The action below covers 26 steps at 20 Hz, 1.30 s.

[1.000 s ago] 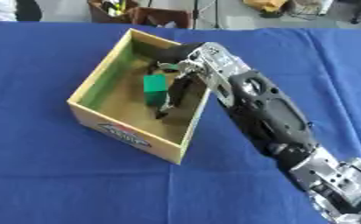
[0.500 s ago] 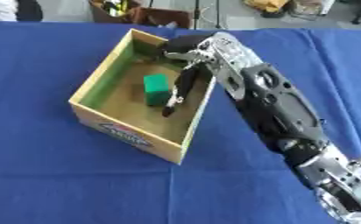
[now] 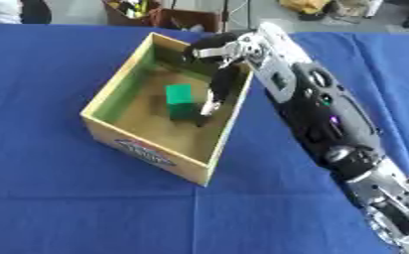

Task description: Pick up objects on the table and place them in the box.

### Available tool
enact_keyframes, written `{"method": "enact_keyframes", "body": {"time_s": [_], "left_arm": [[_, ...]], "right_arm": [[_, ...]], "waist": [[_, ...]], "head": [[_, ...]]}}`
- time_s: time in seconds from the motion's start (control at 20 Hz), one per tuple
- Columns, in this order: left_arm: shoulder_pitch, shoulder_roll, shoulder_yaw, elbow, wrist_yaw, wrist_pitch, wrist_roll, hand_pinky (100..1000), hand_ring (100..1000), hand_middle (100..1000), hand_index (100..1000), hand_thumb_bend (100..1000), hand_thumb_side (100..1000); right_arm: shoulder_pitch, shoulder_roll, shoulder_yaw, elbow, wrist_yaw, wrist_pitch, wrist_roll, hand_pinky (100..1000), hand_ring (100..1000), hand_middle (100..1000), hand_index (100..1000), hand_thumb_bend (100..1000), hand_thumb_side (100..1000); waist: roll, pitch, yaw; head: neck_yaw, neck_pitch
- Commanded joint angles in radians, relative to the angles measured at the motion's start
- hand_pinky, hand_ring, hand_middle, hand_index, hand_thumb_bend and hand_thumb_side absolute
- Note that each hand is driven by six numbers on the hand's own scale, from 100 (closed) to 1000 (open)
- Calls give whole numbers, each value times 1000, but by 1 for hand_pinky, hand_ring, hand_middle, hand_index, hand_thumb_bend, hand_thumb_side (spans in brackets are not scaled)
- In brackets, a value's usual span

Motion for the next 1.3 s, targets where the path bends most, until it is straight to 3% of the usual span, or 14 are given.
{"method": "enact_keyframes", "body": {"time_s": [0.05, 0.6, 0.65, 0.7, 0.85, 1.2, 1.3], "left_arm": [[-4, 7, 3, -17, 3, 0, -2, 680, 700, 701, 843, 100, 1000], [2, 8, 6, -17, -2, 5, -2, 681, 701, 702, 843, 100, 1000], [3, 8, 6, -17, -2, 5, -2, 681, 700, 702, 843, 100, 1000], [4, 8, 6, -17, -2, 6, -3, 681, 701, 702, 843, 100, 1000], [5, 9, 9, -17, -3, 6, -2, 682, 701, 702, 843, 100, 1000], [8, 10, 13, -17, -6, 3, 2, 683, 701, 703, 843, 100, 1000], [8, 10, 15, -17, -7, 2, 4, 683, 702, 703, 843, 100, 1000]], "right_arm": [[-25, -51, -15, -82, -39, 8, -29, 922, 917, 917, 990, 803, 508], [-5, -126, -73, -326, -144, 80, -98, 898, 868, 863, 941, 719, 689], [0, -133, -79, -346, -152, 87, -107, 896, 861, 856, 933, 679, 757], [7, -142, -84, -366, -163, 94, -118, 895, 860, 852, 932, 691, 722], [35, -173, -98, -427, -195, 116, -143, 889, 852, 839, 914, 658, 788], [134, -259, -151, -596, -282, 206, -283, 853, 798, 778, 871, 405, 873], [168, -282, -162, -648, -296, 241, -330, 851, 796, 775, 870, 381, 886]], "waist": [[3, -23, -3], [10, -32, -25], [11, -33, -27], [12, -34, -28], [13, -37, -33], [17, -39, -52], [19, -39, -56]], "head": [[6, -1], [21, -6], [22, -6], [23, -6], [27, -4], [42, -1], [46, 0]]}}
